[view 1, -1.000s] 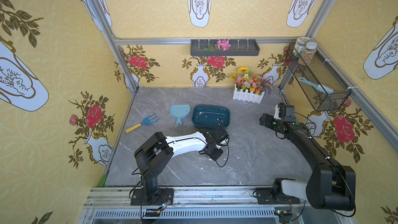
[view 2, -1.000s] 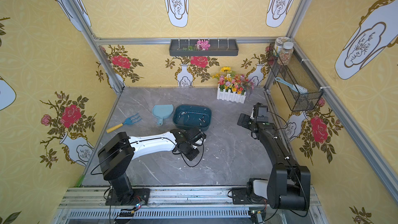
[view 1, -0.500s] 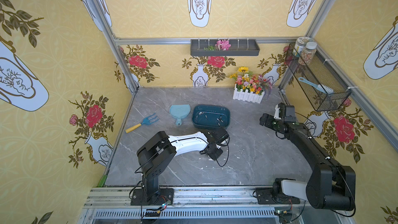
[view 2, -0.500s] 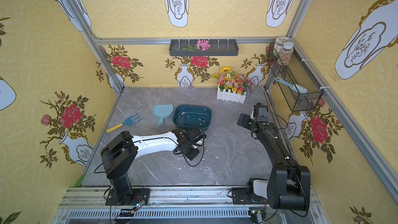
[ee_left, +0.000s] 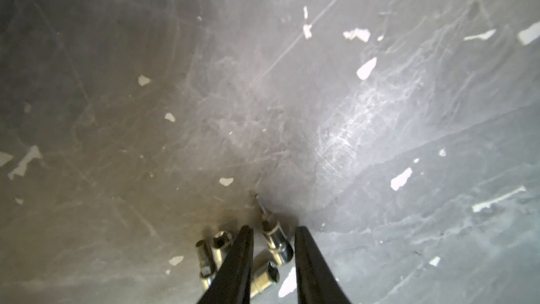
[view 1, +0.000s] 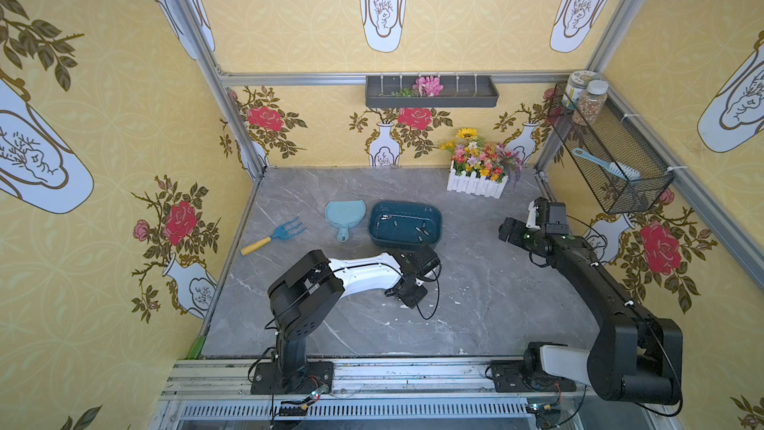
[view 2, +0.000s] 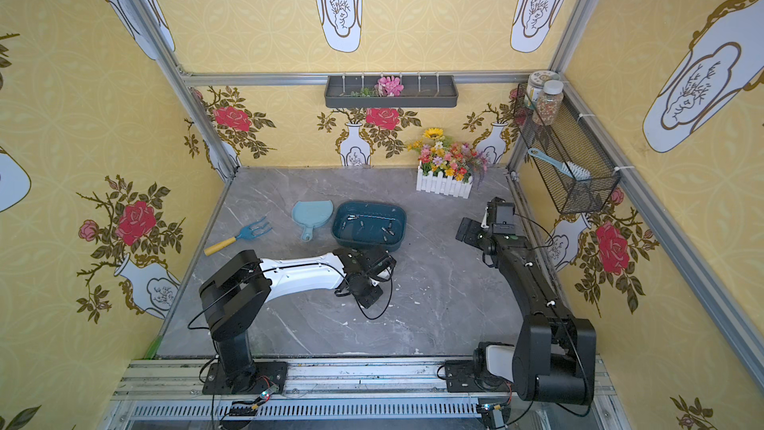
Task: Put the bit on the desktop into the storage box
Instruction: Pick up the screwdriver bit from the center of the board.
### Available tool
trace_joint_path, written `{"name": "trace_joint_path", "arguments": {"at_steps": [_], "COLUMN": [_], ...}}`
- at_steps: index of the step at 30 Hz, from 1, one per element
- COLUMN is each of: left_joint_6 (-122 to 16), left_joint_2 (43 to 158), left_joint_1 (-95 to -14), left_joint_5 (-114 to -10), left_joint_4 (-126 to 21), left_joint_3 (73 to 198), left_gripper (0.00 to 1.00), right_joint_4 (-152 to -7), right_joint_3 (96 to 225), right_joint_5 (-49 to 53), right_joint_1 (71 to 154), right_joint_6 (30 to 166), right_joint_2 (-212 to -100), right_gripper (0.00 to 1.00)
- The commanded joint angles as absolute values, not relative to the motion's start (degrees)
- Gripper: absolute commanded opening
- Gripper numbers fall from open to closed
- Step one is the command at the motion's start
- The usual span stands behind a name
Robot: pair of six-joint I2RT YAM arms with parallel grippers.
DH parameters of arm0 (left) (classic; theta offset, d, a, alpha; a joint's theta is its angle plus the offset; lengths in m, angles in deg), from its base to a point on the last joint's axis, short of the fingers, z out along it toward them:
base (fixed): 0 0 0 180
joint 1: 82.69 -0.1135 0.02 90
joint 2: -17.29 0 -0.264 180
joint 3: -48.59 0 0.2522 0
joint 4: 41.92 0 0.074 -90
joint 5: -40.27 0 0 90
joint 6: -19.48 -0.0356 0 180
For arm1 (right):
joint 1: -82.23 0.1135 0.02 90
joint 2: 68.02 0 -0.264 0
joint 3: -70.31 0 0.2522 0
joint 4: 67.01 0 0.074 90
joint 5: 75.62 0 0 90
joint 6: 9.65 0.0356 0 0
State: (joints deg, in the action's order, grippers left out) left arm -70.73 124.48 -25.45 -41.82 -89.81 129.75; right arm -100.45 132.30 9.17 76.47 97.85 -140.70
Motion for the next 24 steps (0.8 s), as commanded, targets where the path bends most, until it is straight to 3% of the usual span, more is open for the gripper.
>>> {"name": "trace_joint_path", "arguments": {"at_steps": [1, 24], "left_joint_6": [-71.2, -70.3], "left_joint_2": [125.4, 125.3], "left_joint_1": [-25.5, -25.7], "left_joint_5": [-42.3, -42.9], "left_joint_4": [-89.9, -88.2], "left_joint_3": [129.9, 130.9], "left_gripper": [0.29, 0.12], "right_joint_4": [-99.2, -99.3], "right_joint_3": [132.3, 132.2], "right_joint_5": [8.9, 9.0], "right_joint_1": [76.4, 76.2], "right_joint_6": [97.3, 97.3], "right_joint_2": [-140.7, -140.5], "right_gripper": [0.97, 0.97]}}
